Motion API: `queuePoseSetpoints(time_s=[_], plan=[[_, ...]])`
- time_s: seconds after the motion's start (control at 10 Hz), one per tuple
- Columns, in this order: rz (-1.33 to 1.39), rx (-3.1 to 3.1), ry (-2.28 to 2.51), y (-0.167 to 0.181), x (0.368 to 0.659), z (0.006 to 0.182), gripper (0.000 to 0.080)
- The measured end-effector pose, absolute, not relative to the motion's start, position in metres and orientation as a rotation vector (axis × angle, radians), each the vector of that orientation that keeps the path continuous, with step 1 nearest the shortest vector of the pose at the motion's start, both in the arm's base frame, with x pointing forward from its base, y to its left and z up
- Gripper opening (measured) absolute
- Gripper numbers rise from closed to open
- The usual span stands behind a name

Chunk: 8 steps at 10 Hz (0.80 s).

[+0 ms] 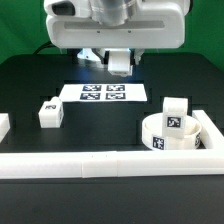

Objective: Assemble stool

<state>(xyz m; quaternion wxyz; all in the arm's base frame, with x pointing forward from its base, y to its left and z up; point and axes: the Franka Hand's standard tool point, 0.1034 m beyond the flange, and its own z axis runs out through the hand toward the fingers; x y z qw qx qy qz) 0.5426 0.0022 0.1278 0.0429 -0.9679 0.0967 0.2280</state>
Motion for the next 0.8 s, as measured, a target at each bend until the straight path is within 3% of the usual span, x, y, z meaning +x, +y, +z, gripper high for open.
queuePoseSetpoints(time_s=[0.4,0.8], plan=[[0.176,-3.042,0.344,0.045,0.556,0.146,0.0337],[-0.259,-3.043,0.323,0.052,0.565,0.143,0.0337]])
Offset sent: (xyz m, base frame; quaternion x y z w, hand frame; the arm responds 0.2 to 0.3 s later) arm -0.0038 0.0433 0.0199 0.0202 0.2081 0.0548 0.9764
